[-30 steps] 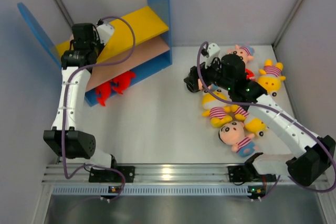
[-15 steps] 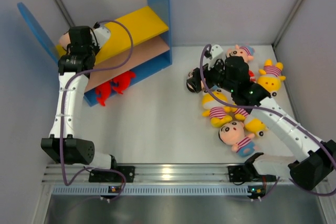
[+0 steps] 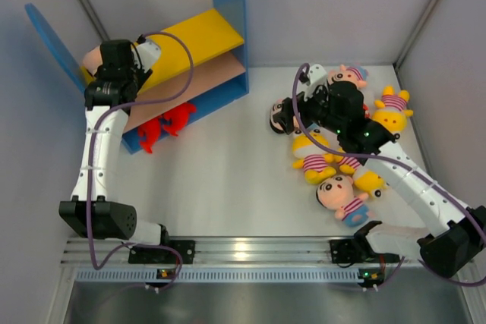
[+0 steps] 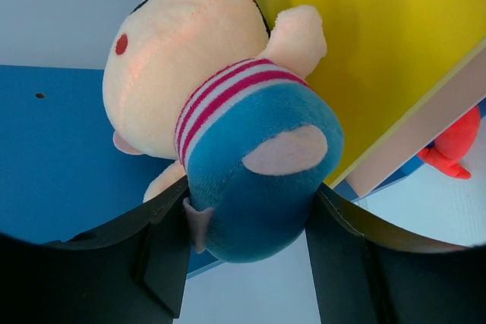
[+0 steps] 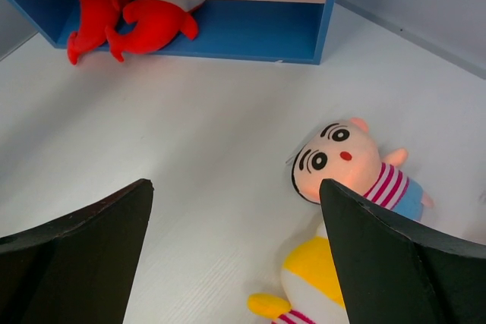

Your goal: Place and organize the stuffed toys onto the shelf

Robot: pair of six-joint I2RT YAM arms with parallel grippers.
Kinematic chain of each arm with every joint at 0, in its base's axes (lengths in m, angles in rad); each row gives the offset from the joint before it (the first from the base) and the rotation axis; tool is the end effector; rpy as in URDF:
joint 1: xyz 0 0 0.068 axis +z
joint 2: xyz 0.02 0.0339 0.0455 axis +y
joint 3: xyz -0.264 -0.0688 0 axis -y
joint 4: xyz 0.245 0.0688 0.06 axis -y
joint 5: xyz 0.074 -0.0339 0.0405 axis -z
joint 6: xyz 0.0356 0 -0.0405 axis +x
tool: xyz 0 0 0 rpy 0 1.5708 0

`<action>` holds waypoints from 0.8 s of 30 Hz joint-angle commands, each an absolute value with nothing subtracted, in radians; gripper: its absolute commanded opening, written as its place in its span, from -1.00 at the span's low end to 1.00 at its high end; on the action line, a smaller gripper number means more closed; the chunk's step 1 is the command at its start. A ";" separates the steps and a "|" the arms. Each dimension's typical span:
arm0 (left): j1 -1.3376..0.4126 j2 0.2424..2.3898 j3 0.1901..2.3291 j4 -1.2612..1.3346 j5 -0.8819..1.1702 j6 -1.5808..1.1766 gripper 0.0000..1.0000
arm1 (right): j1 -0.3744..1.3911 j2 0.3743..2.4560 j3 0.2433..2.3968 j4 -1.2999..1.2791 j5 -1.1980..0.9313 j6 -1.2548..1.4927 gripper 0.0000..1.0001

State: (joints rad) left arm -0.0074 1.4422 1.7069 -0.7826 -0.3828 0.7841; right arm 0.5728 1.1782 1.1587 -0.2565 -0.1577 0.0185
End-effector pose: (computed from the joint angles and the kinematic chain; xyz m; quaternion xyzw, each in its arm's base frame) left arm 0.3000 0.0111 0.4443 0.2390 0.8201 0.3390 0.3943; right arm 0.2240 0.1511 0.3829 -0.2633 0.7518 0.2353 0.5568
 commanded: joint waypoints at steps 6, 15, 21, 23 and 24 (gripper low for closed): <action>-0.008 1.396 1.694 -0.723 -0.382 0.818 0.37 | 0.517 1.235 1.253 -0.331 -0.182 0.009 0.84; -0.008 1.373 1.655 -0.724 -0.396 0.874 0.65 | 0.512 1.232 1.239 -0.319 -0.225 0.009 0.84; -0.006 1.324 1.638 -0.723 -0.270 0.893 0.97 | 0.511 1.223 1.229 -0.316 -0.245 0.009 0.84; -0.008 1.324 1.660 -0.723 -0.265 0.885 0.97 | 0.512 1.221 1.224 -0.313 -0.248 0.012 0.84; -0.008 1.330 1.669 -0.723 -0.268 0.881 0.98 | 0.511 1.221 1.223 -0.314 -0.250 0.014 0.84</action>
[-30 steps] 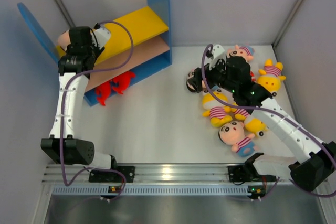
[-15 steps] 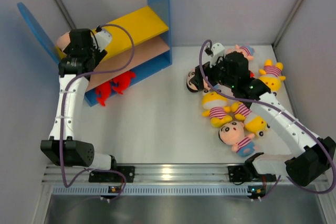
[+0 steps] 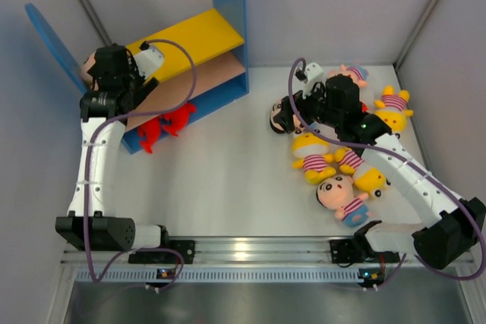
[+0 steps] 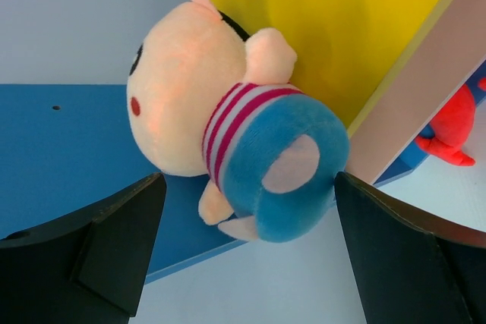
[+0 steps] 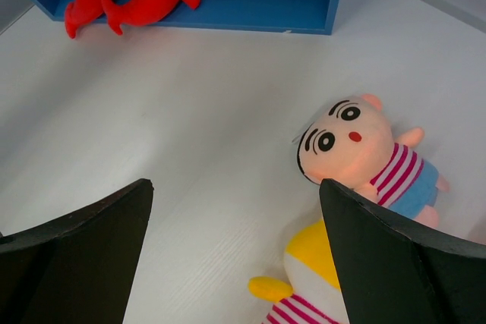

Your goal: Place and organize the stuffed toys onto the shelf

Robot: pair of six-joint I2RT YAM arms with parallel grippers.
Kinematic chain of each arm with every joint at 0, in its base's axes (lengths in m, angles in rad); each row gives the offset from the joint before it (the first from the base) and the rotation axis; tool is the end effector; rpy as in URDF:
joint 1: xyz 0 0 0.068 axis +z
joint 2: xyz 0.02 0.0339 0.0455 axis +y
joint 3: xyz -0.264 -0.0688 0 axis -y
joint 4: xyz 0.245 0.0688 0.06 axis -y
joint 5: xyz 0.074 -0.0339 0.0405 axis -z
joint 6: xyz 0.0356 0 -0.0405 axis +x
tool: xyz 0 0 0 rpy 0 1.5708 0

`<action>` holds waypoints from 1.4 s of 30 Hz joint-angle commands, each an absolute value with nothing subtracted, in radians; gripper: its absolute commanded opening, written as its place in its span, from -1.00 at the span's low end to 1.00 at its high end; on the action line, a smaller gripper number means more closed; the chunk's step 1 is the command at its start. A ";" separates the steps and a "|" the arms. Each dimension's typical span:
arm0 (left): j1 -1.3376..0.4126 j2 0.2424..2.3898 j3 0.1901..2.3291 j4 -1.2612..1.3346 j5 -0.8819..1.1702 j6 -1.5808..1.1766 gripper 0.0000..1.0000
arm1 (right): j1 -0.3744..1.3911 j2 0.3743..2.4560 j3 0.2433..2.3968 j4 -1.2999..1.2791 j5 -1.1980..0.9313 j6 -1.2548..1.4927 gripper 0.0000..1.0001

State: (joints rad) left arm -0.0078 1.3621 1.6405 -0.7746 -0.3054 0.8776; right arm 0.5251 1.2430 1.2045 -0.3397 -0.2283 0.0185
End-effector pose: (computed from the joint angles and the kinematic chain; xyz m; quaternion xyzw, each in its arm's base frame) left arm 0.2794 0.0085 0.4454 0.2934 0.8006 0.3316 0.4037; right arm 0.2409 0.1489 0.3738 -0.2679 0.7798 0.2406 0.5121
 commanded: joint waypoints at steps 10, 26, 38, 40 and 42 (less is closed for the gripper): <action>-0.008 1.301 1.684 -0.726 -0.204 0.854 0.97 | 0.511 1.206 1.215 -0.318 -0.256 0.009 0.84; -0.006 1.134 1.543 -0.845 -0.039 0.644 -0.57 | 0.511 1.201 1.163 -0.293 -0.281 0.025 0.83; -0.006 1.223 1.510 -0.688 -0.234 0.601 -0.52 | 0.512 1.221 1.140 -0.261 -0.293 0.046 0.83; -0.006 1.227 1.490 -0.652 -0.267 0.613 -0.52 | 0.509 1.235 1.138 -0.265 -0.285 0.044 0.83; -0.006 1.226 1.474 -0.624 -0.290 0.626 -0.52 | 0.500 1.262 1.153 -0.281 -0.285 0.054 0.84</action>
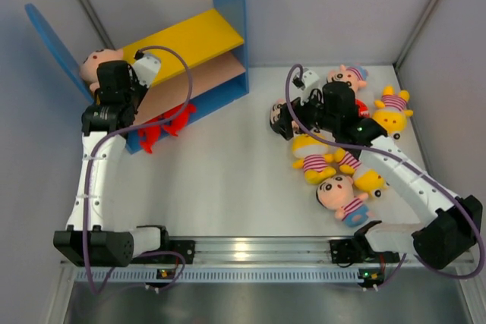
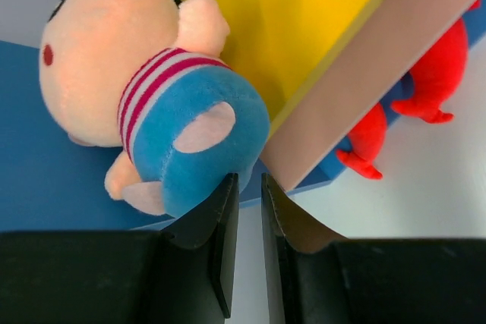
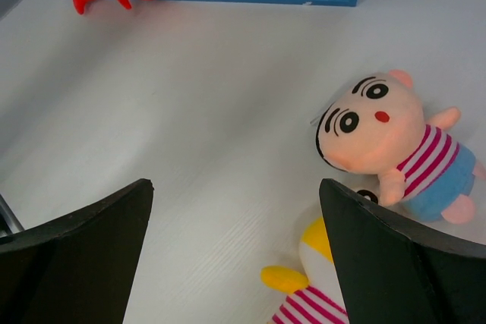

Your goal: Place and organize the stuffed toys onto the shelf

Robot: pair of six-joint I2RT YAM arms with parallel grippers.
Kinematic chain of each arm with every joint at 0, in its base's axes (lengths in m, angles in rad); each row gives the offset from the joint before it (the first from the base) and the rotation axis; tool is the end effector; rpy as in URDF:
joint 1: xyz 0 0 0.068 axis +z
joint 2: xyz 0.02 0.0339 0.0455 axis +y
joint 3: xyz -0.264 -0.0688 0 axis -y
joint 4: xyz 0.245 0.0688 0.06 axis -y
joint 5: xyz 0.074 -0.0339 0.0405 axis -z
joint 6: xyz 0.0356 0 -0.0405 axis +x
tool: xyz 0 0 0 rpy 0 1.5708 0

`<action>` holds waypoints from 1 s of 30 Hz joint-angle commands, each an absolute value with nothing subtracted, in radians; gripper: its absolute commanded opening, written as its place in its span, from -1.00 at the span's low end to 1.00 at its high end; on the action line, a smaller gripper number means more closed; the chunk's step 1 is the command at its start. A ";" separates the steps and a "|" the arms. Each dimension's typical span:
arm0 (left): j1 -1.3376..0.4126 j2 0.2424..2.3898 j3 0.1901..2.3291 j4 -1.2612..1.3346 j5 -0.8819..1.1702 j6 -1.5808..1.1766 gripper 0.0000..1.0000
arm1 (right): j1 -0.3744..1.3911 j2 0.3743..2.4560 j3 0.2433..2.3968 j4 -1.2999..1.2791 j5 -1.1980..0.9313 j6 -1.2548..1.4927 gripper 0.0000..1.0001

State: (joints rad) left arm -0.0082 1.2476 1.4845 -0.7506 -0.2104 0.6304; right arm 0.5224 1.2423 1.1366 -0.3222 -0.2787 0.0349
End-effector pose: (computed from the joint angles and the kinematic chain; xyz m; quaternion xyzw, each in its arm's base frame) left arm 0.2551 0.0053 0.4262 0.2193 0.8320 0.2398 0.4497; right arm 0.2406 0.1498 0.3523 -0.2739 0.7902 0.2596 0.4828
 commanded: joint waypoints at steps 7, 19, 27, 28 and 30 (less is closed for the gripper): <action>0.046 1.230 1.427 -0.568 -0.314 0.693 -0.48 | 0.376 1.434 1.238 -0.351 -0.273 0.146 0.83; 0.067 1.192 1.419 -0.560 -0.206 0.710 -0.40 | 0.147 1.782 1.368 -0.345 -0.293 0.239 0.89; 0.064 1.117 1.422 -0.652 0.001 0.608 0.00 | 0.097 1.928 1.353 -0.204 -0.495 0.359 0.77; 0.064 1.112 1.425 -0.669 0.046 0.597 0.03 | 0.097 1.939 1.351 -0.171 -0.541 0.370 0.66; 0.063 1.104 1.425 -0.716 0.102 0.575 0.09 | 0.097 1.957 1.333 -0.131 -0.575 0.419 0.08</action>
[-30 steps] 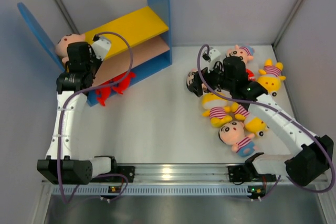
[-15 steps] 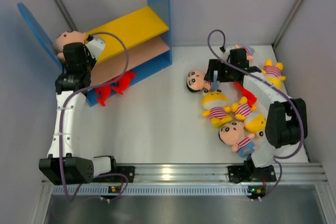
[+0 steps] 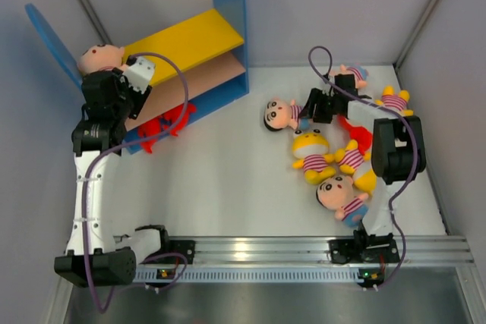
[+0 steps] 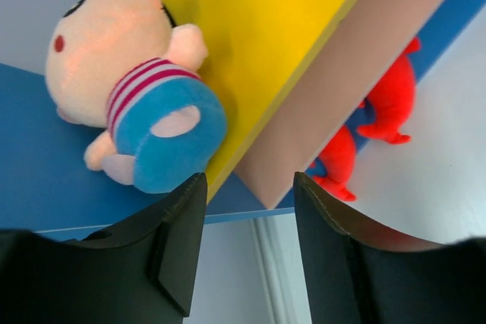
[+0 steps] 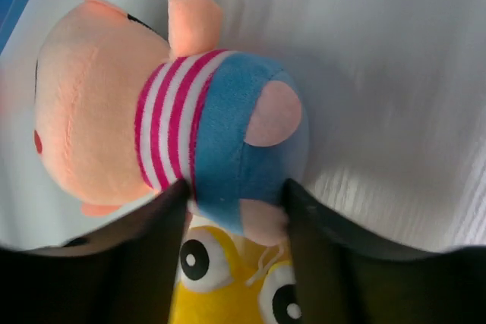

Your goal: Place and organize the stuffed toys onto the shelf

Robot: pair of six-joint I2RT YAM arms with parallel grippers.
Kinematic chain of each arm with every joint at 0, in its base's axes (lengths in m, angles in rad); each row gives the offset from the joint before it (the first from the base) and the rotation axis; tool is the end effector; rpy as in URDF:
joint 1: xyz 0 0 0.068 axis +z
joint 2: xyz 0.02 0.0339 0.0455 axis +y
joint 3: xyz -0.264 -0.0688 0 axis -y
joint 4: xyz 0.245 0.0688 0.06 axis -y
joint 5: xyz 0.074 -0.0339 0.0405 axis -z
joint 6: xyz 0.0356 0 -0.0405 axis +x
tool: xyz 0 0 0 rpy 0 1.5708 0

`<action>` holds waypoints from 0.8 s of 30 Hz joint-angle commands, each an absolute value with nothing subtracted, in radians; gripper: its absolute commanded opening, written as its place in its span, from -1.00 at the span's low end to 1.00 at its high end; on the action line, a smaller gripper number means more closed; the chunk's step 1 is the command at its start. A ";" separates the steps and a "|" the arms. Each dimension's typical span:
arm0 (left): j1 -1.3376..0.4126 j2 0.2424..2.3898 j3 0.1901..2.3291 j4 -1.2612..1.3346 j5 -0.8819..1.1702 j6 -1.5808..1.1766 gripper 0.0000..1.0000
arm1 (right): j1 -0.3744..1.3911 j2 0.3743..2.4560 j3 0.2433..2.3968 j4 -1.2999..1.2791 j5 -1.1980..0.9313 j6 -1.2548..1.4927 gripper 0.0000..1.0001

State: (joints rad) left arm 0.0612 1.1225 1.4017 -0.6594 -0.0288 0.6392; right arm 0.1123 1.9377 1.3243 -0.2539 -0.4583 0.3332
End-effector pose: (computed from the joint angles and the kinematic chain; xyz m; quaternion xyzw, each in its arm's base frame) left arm 0.2258 0.0149 0.4359 0.2282 0.7959 0.2036 0.5226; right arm 0.4137 0.0625 0.1872 0.0230 0.9173 0.2821 0.2801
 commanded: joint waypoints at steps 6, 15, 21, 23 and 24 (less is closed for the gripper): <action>0.060 1.068 1.434 -0.791 0.163 0.538 0.20 | 0.100 1.830 1.200 -0.008 -0.540 0.526 -1.00; 0.054 1.063 1.470 -0.833 0.166 0.528 0.28 | 0.244 1.454 1.135 0.005 -0.387 0.636 -1.00; 0.054 1.052 1.465 -0.833 0.109 0.512 0.29 | 0.417 1.399 1.386 -0.035 -0.223 0.670 -1.00; 0.054 1.045 1.442 -0.833 0.100 0.506 0.29 | 0.452 1.446 1.498 -0.017 -0.161 0.713 -1.00; 0.054 1.039 1.433 -0.834 0.085 0.506 0.29 | 0.469 1.468 1.537 -0.012 -0.138 0.732 -1.00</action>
State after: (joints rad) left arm 0.0570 1.0760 1.4395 -0.8425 0.1150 0.5293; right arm 0.4229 1.4300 1.3949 -0.0837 -0.2596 0.6579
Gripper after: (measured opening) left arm 0.644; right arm 0.024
